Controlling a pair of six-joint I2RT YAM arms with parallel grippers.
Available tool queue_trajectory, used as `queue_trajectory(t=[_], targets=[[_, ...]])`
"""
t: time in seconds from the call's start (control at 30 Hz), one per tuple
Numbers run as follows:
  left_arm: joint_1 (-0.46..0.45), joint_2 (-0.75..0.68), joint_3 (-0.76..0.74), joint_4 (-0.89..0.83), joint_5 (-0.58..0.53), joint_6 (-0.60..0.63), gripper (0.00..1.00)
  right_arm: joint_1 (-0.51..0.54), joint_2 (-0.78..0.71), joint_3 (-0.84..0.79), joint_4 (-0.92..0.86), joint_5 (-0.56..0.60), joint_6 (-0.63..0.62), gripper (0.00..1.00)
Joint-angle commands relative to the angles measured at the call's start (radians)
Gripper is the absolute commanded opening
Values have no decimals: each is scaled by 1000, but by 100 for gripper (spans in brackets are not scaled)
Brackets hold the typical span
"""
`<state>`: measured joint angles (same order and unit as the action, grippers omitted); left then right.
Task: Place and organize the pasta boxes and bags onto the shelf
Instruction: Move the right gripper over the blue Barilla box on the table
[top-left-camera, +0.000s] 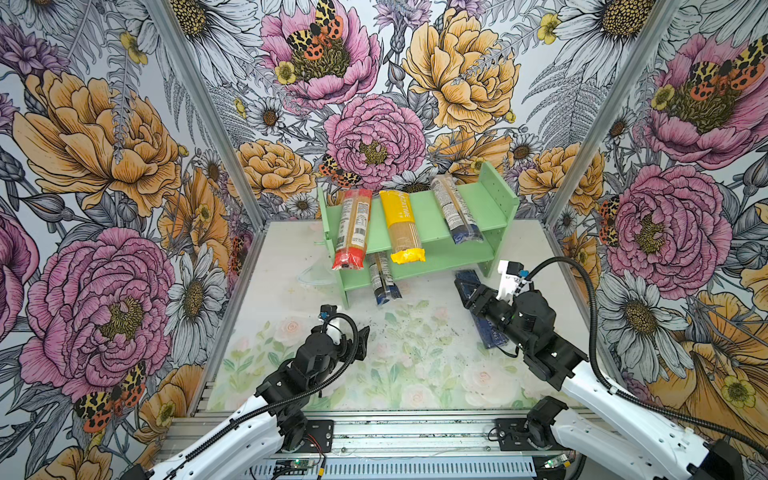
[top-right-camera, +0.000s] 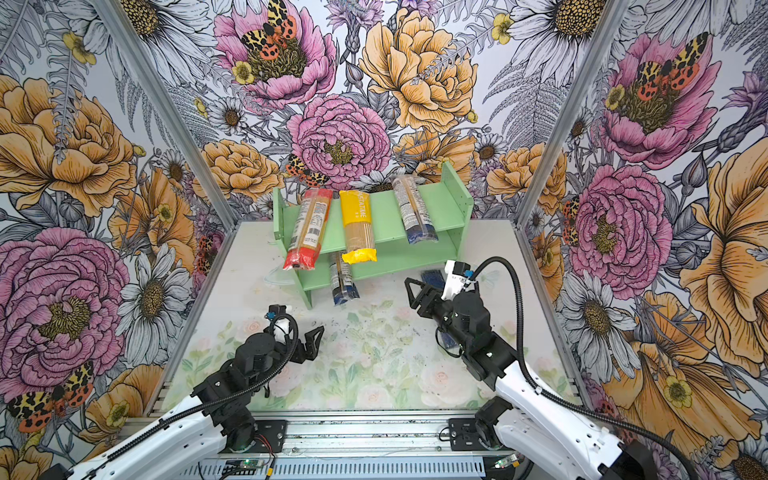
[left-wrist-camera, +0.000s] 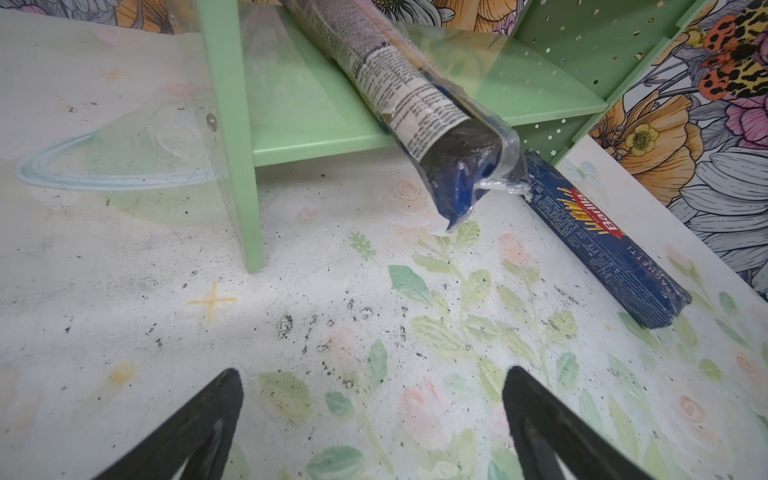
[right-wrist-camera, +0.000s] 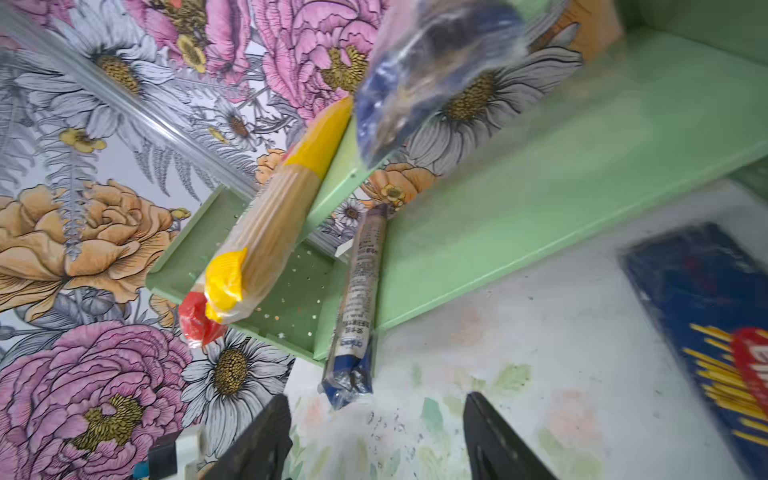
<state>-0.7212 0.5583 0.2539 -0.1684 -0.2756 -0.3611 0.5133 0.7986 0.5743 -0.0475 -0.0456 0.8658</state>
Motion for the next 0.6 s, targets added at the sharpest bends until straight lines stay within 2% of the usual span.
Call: queue_trajectory(t=[0.0, 0.03, 0.1, 0.37, 0.57], targets=[[12, 4, -2, 16, 22, -3, 99, -65, 18, 20, -318, -142, -104, 70], [11, 6, -1, 16, 22, -2, 99, -80, 27, 28, -353, -154, -120, 74], [11, 8, 0, 16, 22, -4, 99, -107, 56, 53, -420, -169, -166, 76], [11, 11, 1, 14, 16, -6, 99, -152, 158, 159, -663, -13, -295, 79], [11, 18, 2, 16, 15, -7, 99, -223, 205, 145, -719, 35, -309, 83]])
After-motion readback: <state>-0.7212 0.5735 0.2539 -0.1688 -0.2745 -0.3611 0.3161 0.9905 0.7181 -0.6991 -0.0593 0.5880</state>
